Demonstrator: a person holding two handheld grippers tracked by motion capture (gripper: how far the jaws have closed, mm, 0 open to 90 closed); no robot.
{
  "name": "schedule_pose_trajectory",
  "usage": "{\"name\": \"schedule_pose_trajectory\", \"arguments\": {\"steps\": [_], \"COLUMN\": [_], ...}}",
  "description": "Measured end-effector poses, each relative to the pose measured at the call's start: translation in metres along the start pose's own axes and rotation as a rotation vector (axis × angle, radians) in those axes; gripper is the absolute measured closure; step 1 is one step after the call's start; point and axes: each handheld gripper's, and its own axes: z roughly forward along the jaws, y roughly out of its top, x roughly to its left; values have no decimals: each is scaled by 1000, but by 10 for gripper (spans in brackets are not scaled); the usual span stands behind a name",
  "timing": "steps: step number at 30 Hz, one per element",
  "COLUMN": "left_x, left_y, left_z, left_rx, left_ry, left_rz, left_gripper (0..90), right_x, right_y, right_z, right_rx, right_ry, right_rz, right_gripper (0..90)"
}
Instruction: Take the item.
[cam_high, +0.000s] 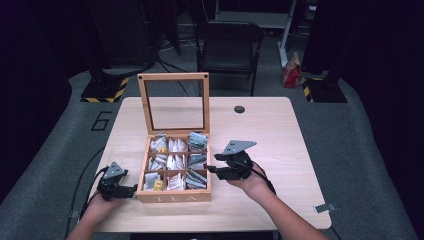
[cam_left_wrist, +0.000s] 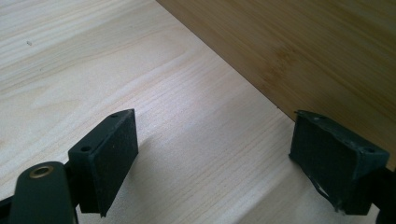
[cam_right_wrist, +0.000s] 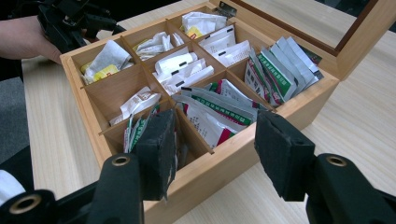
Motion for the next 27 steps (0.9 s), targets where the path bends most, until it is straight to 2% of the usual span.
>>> {"name": "schedule_pose_trajectory", "arguments": {"steps": [27], "left_x": [0], "left_y": [0], "left_z": [0], "left_rx": [0], "left_ry": [0], "left_rz": [0], "left_gripper": [147], "right_x": [10], "right_y": [-1], "right_z": [20], "right_rx": [18], "right_ry": [33], "right_rz": [-32], "right_gripper": [572]}}
